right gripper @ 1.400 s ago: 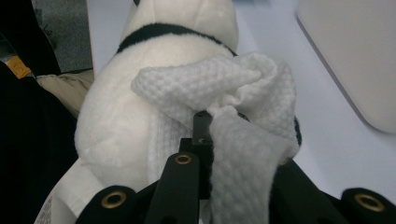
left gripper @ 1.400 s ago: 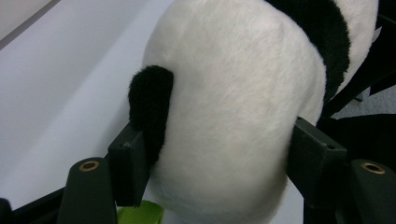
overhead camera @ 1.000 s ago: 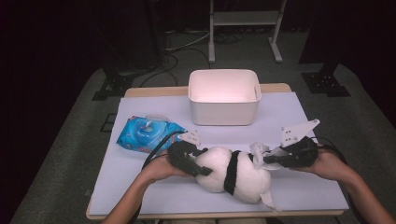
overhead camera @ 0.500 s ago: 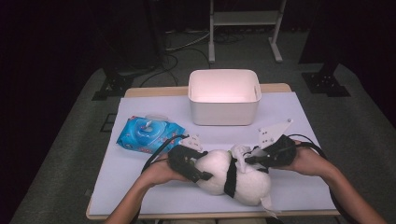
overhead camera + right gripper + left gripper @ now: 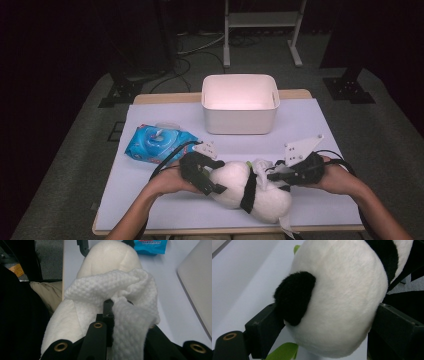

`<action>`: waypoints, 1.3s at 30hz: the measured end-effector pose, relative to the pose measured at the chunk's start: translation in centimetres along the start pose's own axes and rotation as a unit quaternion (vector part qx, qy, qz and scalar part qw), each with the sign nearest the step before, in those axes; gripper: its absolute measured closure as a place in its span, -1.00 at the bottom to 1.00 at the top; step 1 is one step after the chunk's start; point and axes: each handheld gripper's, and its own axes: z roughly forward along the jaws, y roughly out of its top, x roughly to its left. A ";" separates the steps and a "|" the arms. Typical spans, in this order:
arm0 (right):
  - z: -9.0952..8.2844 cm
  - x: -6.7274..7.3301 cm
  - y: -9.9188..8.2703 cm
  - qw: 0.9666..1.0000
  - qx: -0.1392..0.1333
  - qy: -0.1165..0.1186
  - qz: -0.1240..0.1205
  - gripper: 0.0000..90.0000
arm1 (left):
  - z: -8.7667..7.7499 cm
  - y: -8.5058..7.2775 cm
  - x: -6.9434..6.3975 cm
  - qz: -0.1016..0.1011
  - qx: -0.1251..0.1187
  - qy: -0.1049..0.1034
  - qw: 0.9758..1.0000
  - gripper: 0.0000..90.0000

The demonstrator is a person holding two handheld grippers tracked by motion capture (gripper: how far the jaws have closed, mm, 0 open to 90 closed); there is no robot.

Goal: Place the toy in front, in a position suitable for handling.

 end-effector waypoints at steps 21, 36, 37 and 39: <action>-0.2 -1.2 -0.2 1.000 -0.004 -0.010 0.005 0.81 | 0.8 1.4 1.5 -0.009 -0.002 -0.011 1.000 -0.29; -0.4 -3.9 -0.9 0.999 -0.010 -0.029 0.042 0.81 | -1.4 0.5 1.7 -0.019 -0.014 0.042 0.999 -0.29; -0.5 -3.9 -1.2 0.998 -0.014 -0.028 0.047 0.81 | -1.4 0.5 1.7 -0.019 -0.014 0.042 0.999 -0.29; -0.8 -3.8 -1.8 0.998 -0.015 -0.033 0.055 0.81 | -1.5 0.6 1.6 -0.017 -0.012 0.044 0.999 -0.30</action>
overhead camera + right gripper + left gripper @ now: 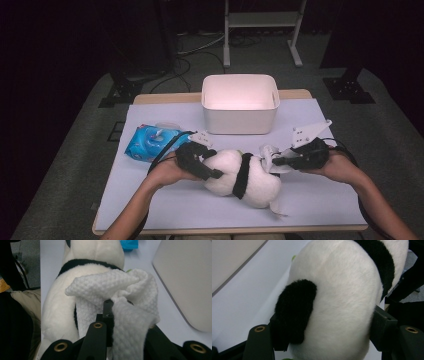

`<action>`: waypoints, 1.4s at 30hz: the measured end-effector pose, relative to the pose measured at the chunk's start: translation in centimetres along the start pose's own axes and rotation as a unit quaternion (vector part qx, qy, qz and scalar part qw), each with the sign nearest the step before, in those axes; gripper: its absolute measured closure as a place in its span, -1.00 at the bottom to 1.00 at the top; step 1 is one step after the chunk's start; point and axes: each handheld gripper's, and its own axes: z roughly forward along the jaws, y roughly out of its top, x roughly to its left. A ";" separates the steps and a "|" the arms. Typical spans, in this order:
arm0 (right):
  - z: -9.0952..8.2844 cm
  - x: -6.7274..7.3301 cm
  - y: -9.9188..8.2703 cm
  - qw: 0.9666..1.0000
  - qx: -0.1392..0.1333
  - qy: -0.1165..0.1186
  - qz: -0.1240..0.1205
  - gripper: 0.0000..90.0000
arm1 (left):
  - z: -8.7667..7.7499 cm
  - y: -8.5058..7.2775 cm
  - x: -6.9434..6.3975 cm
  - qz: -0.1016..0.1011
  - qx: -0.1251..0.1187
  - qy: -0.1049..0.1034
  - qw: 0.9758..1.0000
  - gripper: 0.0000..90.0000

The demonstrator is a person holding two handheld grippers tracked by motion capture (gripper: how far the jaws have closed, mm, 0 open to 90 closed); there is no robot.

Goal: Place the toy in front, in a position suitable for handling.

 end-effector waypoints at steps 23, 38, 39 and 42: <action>0.3 1.1 2.1 1.000 0.013 0.015 -0.024 0.81 | -0.2 3.2 -2.1 0.044 0.021 0.019 0.999 -0.34; -0.6 0.6 0.4 1.000 0.015 0.007 -0.001 0.80 | -0.2 2.9 -2.2 0.043 0.018 0.016 0.999 -0.34; -0.8 0.3 0.0 1.000 0.015 0.001 0.005 0.80 | -0.3 2.9 -2.1 0.045 0.019 0.016 0.999 -0.34; -1.3 -0.5 -1.2 1.000 0.013 -0.005 0.026 0.80 | -0.3 2.7 -2.1 0.040 0.018 0.015 0.999 -0.34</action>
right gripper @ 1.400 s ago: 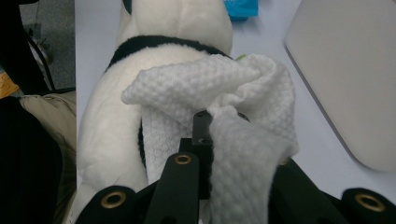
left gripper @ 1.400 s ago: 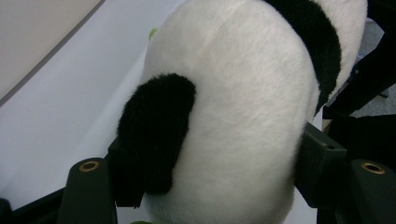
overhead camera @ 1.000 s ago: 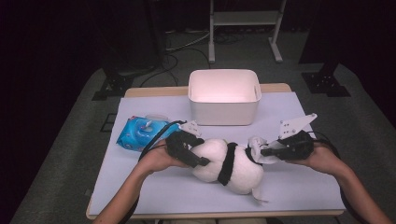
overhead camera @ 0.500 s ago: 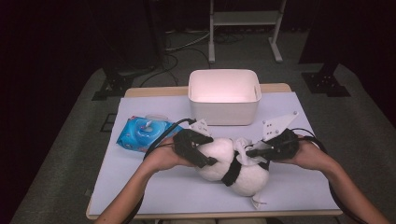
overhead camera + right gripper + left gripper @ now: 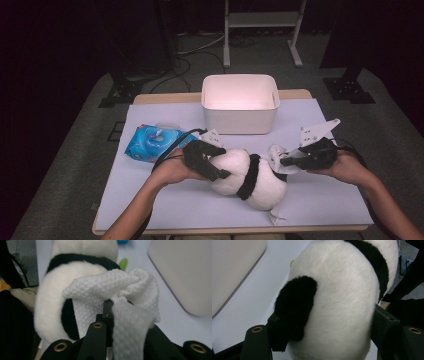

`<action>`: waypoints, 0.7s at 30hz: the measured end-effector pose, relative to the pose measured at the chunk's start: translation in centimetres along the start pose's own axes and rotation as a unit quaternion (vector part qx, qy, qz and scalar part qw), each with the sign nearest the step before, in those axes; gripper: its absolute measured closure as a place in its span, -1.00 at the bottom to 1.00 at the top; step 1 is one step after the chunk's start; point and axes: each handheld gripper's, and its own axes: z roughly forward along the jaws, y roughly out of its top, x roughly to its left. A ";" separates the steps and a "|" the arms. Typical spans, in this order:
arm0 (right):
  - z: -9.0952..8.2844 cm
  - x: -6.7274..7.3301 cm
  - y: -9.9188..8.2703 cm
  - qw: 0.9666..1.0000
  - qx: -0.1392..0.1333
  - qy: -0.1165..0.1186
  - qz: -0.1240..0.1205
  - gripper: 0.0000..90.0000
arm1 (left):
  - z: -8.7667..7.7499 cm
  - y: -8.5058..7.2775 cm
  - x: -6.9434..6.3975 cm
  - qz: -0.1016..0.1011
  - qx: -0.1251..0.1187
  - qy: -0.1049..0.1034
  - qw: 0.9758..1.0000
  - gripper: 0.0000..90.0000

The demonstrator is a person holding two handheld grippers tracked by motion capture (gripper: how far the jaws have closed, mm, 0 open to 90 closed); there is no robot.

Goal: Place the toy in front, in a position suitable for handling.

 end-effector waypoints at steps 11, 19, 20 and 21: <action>-0.5 0.0 -0.9 1.000 -0.005 -0.002 0.013 0.80 | -0.2 0.2 -0.1 -0.004 -0.007 0.007 1.000 -0.34; 0.8 1.9 2.7 0.999 -0.003 0.023 -0.038 0.80 | -0.1 2.0 -0.7 0.016 -0.003 0.011 1.000 -0.34; 1.1 2.0 3.0 0.999 -0.001 0.024 -0.044 0.80 | -0.1 2.1 -0.8 0.018 -0.003 0.012 1.000 -0.34; 1.2 2.1 3.4 0.999 -0.002 0.026 -0.048 0.80 | -0.1 2.3 -0.8 0.019 -0.004 0.012 1.000 -0.34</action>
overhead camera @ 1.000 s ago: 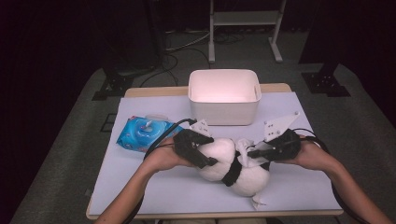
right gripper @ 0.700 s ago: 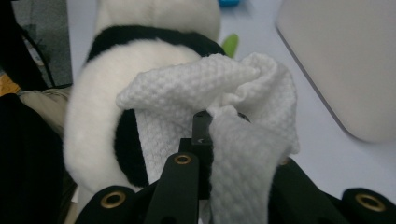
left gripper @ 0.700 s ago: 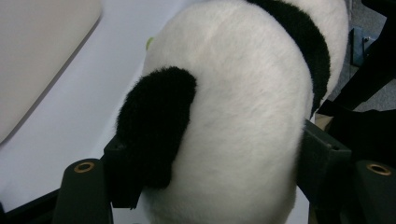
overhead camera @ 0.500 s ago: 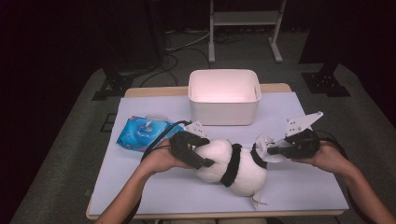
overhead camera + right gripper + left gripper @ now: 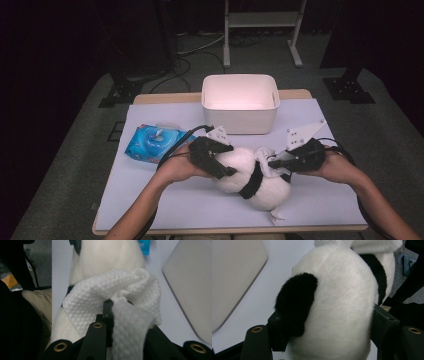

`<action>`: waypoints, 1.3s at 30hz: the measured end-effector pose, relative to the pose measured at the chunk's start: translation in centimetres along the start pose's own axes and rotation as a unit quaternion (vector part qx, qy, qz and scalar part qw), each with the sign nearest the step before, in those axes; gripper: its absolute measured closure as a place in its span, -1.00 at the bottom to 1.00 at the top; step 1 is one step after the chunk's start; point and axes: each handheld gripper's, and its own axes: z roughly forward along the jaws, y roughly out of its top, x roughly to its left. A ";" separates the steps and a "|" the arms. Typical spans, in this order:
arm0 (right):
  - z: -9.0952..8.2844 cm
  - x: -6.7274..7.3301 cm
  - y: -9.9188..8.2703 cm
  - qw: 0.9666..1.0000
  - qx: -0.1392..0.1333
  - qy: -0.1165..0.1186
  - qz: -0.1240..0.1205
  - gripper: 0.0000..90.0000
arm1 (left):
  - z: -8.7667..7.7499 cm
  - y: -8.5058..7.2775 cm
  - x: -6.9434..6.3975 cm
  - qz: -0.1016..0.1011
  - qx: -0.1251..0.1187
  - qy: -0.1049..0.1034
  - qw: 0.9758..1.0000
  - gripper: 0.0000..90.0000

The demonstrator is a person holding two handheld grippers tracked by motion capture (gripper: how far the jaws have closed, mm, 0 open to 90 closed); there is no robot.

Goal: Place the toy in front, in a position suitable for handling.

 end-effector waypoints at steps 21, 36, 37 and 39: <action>0.8 1.0 -0.7 1.000 0.019 -0.005 -0.021 0.81 | 0.4 -1.0 0.6 -0.005 -0.034 -0.036 0.999 -0.67; -0.4 1.0 -2.8 1.000 0.011 -0.014 -0.010 0.82 | 1.6 -2.1 2.1 -0.042 -0.040 -0.080 0.995 -0.79; -0.4 1.1 -2.8 1.000 0.012 -0.013 -0.009 0.81 | 1.8 -2.1 2.2 -0.046 -0.040 -0.085 0.995 -0.79; -0.5 1.0 -3.1 1.000 0.011 -0.014 -0.004 0.81 | 2.3 -2.2 2.3 -0.048 -0.031 -0.094 0.994 -0.81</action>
